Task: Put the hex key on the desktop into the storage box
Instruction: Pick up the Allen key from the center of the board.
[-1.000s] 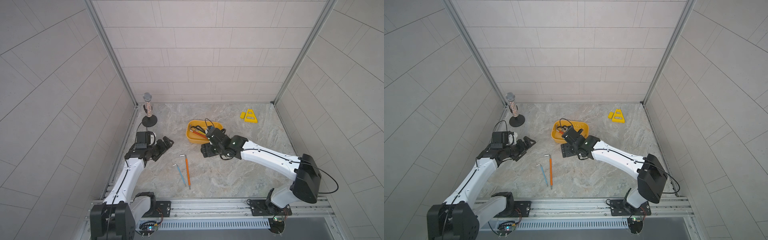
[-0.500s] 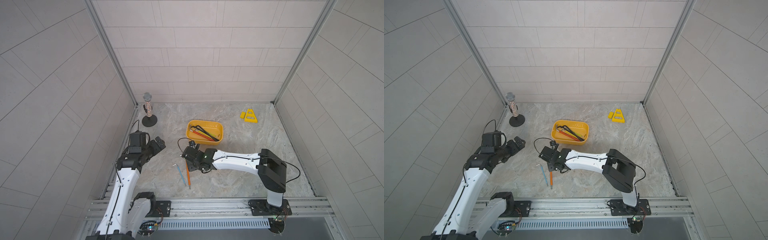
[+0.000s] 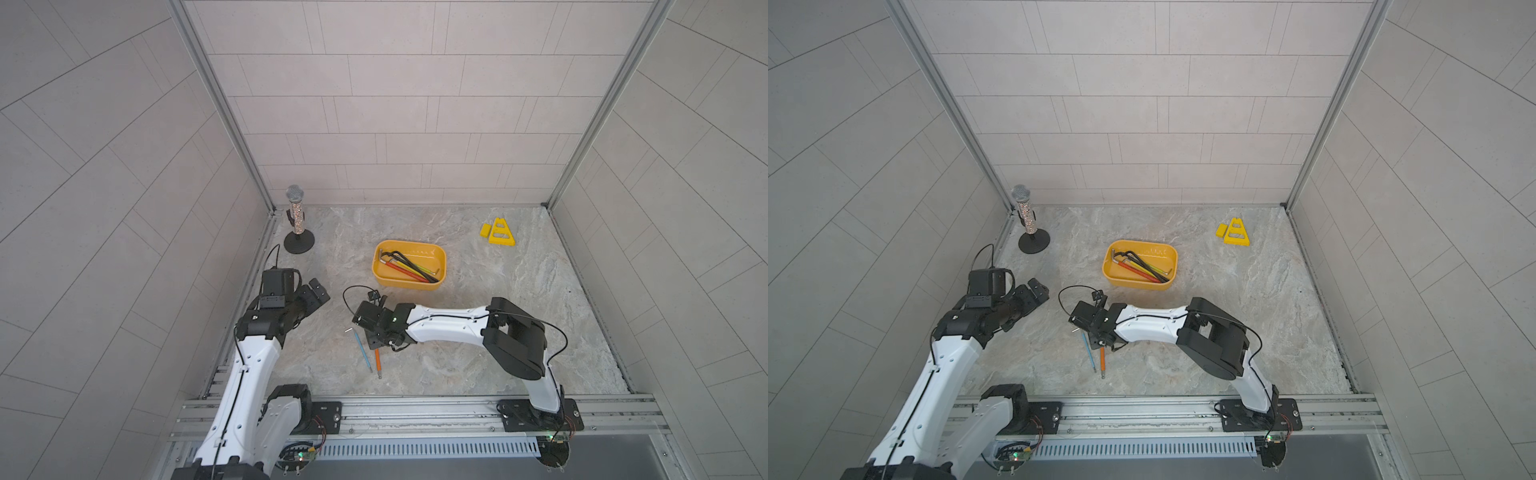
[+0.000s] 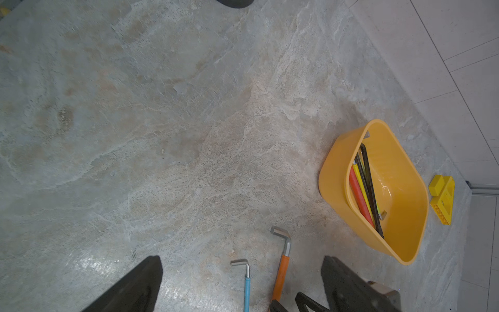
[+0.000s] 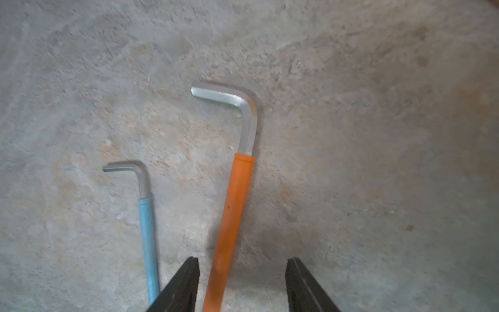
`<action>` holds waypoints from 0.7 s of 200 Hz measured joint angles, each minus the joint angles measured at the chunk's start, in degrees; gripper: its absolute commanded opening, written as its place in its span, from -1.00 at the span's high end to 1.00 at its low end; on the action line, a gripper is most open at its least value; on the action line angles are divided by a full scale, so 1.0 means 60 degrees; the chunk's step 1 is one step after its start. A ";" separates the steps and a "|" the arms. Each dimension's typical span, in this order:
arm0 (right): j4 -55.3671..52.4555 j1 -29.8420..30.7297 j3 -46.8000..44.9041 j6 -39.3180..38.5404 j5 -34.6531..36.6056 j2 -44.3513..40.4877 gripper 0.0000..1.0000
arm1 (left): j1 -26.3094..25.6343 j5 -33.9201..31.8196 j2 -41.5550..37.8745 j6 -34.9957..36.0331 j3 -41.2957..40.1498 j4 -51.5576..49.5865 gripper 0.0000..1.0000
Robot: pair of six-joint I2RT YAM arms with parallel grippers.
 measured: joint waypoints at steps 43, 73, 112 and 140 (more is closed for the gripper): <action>0.0040 0.0124 -0.0018 -0.0004 0.0117 0.0044 -0.08 | 0.0000 0.0029 -0.0051 0.0000 -0.0055 0.0062 -1.00; -0.0018 0.0124 -0.0098 -0.0022 0.0397 0.0036 -0.03 | 0.0000 0.0087 -0.0055 0.0000 -0.0062 0.0131 -1.00; -0.0204 0.0149 -0.0514 -0.0029 0.0874 -0.0211 -0.03 | 0.0000 0.0157 -0.0109 -0.0004 -0.0109 0.0208 -1.00; -0.0364 0.0149 -0.0554 -0.0015 0.0973 -0.0266 -0.03 | 0.0000 0.0204 -0.0164 -0.0007 -0.0127 0.0251 -1.00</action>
